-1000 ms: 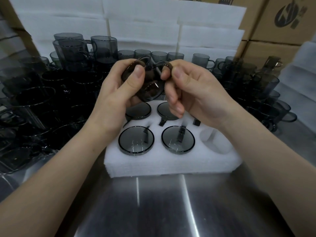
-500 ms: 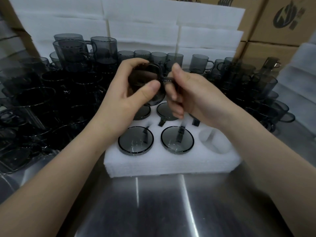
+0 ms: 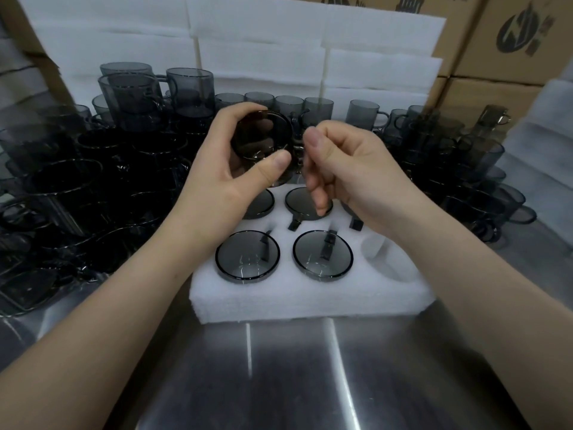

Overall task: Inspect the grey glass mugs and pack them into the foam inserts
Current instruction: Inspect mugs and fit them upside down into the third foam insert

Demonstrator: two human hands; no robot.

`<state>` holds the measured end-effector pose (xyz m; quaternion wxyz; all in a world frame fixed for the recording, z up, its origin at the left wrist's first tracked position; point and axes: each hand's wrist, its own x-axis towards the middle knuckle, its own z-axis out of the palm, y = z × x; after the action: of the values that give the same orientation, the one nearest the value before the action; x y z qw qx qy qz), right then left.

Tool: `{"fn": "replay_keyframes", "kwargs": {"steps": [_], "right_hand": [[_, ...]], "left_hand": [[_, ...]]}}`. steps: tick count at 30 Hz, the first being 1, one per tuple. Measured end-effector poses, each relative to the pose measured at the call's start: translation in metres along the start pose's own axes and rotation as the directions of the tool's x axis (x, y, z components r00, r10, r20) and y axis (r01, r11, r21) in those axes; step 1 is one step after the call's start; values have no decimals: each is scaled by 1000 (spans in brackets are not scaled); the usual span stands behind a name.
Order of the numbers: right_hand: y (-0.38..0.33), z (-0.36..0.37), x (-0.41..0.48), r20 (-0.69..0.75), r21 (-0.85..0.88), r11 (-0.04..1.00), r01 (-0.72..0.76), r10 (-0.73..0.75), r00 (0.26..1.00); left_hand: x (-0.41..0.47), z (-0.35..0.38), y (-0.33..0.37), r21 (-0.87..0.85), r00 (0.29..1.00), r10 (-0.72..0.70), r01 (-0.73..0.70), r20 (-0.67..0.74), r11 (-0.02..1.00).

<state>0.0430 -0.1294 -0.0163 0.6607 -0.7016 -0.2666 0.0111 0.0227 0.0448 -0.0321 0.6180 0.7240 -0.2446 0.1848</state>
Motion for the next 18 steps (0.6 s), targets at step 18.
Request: {"fn": "replay_keyframes", "kwargs": {"steps": [18], "right_hand": [[-4,0,-2,119,118,993,27,-41,992]], "left_hand": [[-3,-2,-3,-181,995,-98,95,-5,979]]}}
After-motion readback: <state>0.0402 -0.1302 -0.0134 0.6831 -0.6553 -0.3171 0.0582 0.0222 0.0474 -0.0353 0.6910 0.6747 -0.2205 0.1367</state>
